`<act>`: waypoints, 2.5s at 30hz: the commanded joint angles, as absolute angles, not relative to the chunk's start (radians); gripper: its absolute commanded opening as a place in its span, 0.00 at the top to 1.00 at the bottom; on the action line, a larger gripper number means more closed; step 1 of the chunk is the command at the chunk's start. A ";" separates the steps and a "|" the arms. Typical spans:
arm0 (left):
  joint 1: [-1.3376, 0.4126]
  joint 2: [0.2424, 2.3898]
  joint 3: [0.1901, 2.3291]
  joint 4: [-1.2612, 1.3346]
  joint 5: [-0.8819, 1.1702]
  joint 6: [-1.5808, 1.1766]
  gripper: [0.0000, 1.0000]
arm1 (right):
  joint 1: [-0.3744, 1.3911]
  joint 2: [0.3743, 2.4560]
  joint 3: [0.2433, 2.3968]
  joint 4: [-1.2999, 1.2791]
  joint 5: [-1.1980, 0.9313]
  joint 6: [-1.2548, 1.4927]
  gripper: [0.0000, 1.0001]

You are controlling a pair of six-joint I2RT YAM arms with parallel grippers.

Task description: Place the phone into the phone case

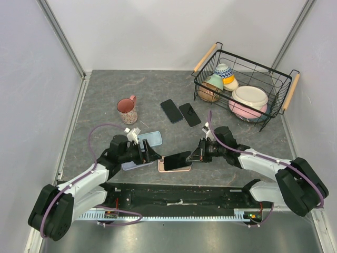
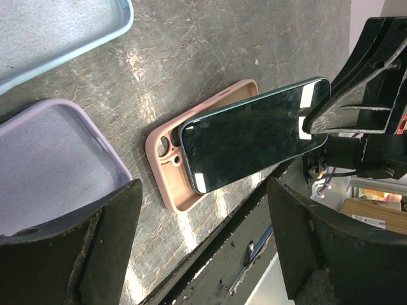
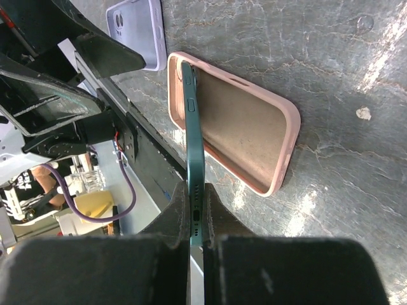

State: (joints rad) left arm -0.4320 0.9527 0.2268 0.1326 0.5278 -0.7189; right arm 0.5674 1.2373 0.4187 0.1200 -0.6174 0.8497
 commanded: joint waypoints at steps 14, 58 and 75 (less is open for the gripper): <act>-0.505 1.097 0.230 0.304 0.503 -0.779 0.14 | 0.571 1.275 0.390 0.166 -0.621 0.930 1.00; -0.655 0.894 0.449 -0.127 0.189 -0.703 0.19 | 0.607 1.485 0.390 0.319 -0.612 0.891 1.00; -0.678 0.936 0.495 -0.104 0.235 -0.686 0.33 | 0.607 1.519 0.380 0.301 -0.603 0.865 1.00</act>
State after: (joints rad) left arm -0.6640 0.8997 0.4480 -0.1322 0.2367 -0.7265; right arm 0.5789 1.4773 0.3996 0.3874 -0.6655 0.9207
